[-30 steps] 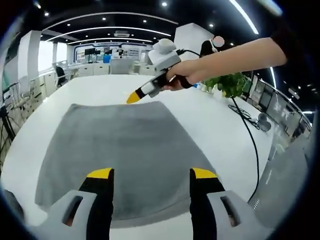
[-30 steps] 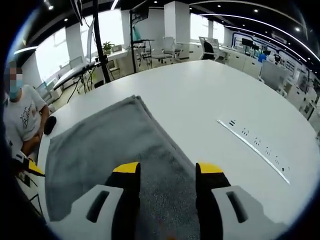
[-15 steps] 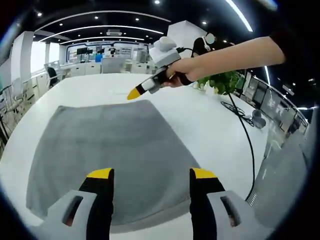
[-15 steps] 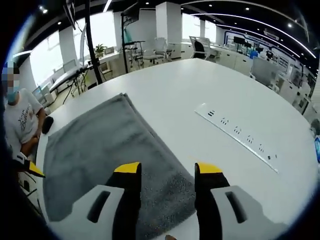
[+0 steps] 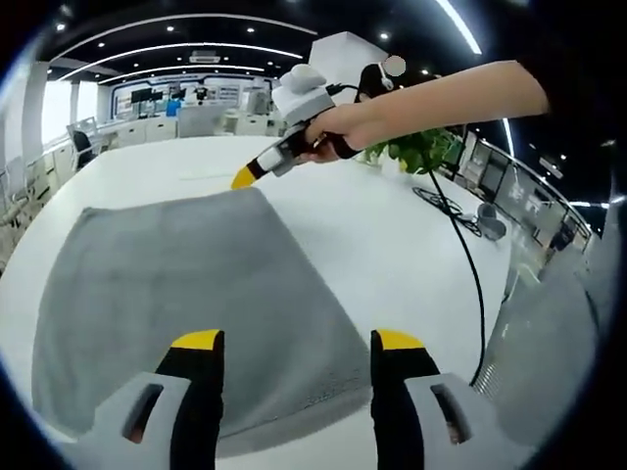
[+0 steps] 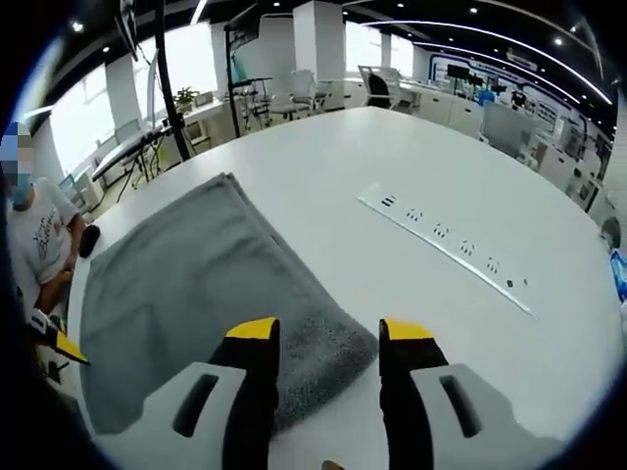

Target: Fold the towel on the table until its edges align and the towel forms a compact rectangular stack.

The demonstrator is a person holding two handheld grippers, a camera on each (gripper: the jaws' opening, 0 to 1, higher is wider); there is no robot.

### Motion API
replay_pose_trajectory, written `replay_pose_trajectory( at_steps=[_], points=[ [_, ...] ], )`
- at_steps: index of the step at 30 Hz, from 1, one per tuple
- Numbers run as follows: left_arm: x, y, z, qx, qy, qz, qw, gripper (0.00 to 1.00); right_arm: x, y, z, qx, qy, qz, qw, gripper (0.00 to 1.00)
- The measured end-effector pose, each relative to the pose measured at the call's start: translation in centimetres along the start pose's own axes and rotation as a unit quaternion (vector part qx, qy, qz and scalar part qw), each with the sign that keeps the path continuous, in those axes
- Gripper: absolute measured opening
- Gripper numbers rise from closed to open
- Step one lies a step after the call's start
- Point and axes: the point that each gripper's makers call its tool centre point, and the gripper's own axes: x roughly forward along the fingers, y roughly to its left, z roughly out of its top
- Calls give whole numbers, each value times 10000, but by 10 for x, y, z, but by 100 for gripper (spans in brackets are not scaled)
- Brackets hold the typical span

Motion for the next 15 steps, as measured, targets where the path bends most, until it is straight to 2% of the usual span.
replay_pose_trajectory(
  at_steps=[9,15],
  points=[
    [7,-17,-2,136,184,-210,9995,58,-4,-5,-16,220,67,-56,9997,35],
    [10,-24,-6,161,293,-324,9989,50,-4,-5,-24,328,81,-60,9994,33]
  ],
)
